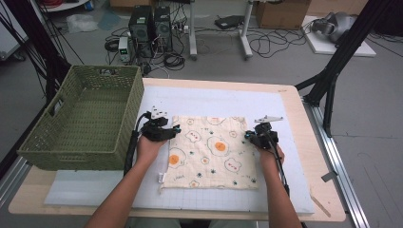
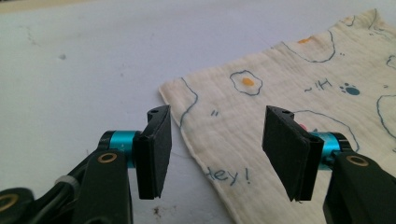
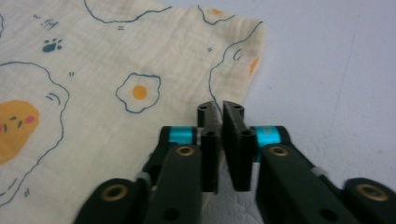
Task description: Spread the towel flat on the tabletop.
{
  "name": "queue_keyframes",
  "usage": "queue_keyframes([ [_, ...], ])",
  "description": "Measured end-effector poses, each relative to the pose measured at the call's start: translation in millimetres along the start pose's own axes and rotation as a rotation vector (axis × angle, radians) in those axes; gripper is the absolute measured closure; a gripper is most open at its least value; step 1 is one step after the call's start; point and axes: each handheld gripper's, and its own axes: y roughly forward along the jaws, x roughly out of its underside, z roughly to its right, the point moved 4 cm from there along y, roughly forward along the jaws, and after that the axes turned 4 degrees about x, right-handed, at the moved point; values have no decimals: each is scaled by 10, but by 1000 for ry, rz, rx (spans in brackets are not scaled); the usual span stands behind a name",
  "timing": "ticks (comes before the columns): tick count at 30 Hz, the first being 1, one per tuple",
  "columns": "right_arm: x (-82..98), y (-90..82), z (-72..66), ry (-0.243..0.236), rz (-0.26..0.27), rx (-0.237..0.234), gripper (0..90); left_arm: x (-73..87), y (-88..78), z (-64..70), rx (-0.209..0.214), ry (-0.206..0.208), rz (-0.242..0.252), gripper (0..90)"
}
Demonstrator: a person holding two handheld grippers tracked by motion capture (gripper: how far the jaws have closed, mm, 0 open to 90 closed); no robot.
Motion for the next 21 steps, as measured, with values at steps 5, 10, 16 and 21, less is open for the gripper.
queue_keyframes([
  [5, 34, -41, 105, 37, -4, 82, 853, -39, -52, 34, 14, 1, 30, 391],
  [10, -6, -205, 87, 39, 97, 17, 575, -94, -151, 58, 65, -17, 86, 361],
  [16, 77, -510, 59, -14, 179, -77, 351, -56, -286, 103, 114, -15, 154, 225],
  [21, 214, -778, 6, -63, 227, -135, 218, 51, -429, 144, 158, -20, 193, 192],
])
